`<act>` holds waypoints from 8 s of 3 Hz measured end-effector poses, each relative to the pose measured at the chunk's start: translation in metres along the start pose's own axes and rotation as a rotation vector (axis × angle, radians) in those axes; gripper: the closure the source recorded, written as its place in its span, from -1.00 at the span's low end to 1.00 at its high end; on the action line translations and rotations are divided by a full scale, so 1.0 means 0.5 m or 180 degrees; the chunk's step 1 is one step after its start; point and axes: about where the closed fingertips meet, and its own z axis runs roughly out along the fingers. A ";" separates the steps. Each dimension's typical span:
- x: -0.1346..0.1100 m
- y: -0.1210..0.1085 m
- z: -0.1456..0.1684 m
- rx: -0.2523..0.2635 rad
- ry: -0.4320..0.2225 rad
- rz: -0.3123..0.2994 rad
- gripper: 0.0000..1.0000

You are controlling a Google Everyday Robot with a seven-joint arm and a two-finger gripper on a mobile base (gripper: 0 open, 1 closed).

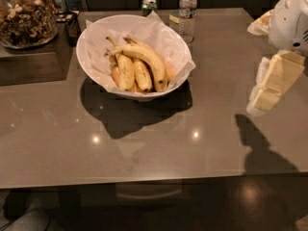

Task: Pick banana from white bowl

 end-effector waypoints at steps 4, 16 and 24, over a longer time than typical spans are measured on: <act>-0.129 -0.104 0.084 -0.0169 -0.0882 0.0518 -1.00; -0.352 -0.186 0.278 -0.0672 -0.1299 0.0736 -0.40; -0.336 -0.225 0.297 -0.0462 -0.1302 0.0912 1.00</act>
Offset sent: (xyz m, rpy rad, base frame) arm 0.0217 0.0266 0.0037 0.0777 -0.0030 0.0156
